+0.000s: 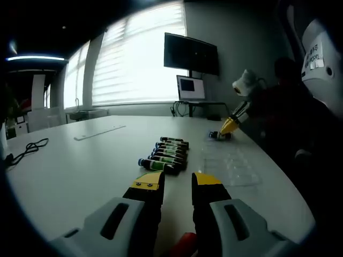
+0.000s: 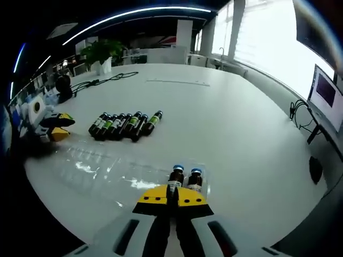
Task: Grip medicine bottles put into box
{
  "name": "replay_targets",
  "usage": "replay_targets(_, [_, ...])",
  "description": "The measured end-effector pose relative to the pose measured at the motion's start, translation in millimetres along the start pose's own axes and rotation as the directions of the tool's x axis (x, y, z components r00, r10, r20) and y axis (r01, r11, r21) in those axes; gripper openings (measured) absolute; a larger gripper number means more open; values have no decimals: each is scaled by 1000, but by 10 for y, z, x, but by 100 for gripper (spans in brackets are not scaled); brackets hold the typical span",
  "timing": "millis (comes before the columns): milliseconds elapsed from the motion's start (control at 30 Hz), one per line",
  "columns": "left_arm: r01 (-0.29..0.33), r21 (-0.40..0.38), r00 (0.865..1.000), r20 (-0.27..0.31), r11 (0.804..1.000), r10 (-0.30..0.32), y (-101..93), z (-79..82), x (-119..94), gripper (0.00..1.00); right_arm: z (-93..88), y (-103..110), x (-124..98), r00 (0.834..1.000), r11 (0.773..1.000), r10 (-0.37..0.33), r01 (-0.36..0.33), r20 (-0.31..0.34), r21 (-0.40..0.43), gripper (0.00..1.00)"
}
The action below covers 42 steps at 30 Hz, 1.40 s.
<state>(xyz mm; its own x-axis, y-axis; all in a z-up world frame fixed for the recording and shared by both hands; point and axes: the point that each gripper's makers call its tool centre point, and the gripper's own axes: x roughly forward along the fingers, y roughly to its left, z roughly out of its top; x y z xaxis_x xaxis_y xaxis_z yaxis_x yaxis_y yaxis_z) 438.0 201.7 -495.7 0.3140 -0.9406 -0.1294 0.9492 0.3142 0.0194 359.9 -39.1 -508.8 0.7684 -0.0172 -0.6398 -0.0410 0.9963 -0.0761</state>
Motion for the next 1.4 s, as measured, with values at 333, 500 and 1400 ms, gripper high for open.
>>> replay_targets(333, [1,1,1000,1,1000,-1,-4,3,-2,14,96,9,-104,989,997,-48,39,138,63,0])
replay_targets(500, [0,2,1000,0,1000,0,-4,4,4,14,105,-27,-127,980,994,-73,57,184,89,1])
replay_targets(1400, [1,-2,1000,4,1000,-1,-21,11,12,14,149,80,-203,932,989,-123,86,341,124,2])
